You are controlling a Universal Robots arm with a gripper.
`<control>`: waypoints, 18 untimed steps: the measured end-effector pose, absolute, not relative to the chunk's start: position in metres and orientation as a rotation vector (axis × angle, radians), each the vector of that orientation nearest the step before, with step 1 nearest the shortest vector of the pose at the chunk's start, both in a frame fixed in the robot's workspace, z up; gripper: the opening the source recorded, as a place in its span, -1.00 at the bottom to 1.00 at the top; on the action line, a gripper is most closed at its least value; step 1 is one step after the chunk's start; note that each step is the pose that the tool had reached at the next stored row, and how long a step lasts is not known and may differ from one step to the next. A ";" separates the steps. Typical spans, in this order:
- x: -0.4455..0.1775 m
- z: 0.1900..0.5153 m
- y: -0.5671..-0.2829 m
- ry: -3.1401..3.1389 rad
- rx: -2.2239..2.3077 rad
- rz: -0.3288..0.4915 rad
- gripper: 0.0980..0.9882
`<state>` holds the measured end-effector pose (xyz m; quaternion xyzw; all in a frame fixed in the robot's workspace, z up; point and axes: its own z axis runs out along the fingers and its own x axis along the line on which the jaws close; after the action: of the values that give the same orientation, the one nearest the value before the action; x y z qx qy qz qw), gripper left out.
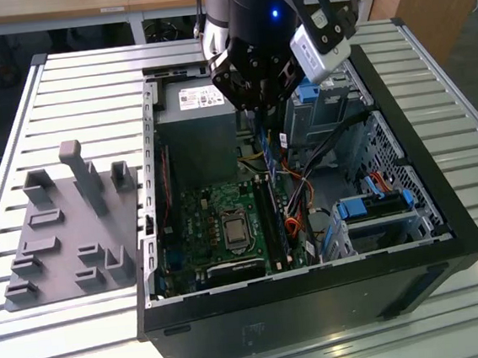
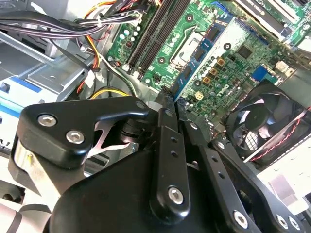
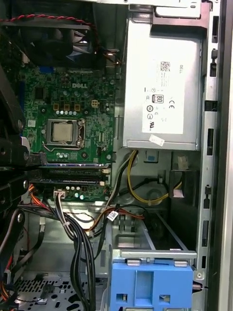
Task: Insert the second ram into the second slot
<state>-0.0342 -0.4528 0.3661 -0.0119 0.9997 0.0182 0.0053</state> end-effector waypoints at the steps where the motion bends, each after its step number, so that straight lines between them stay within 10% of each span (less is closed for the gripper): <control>1: -0.034 0.366 -0.453 3.130 -0.036 0.057 -0.91; 18: -0.034 0.345 -0.453 3.136 -0.046 0.054 -0.91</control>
<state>-0.0342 -0.4532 0.3454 -0.0145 0.9997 0.0172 0.0022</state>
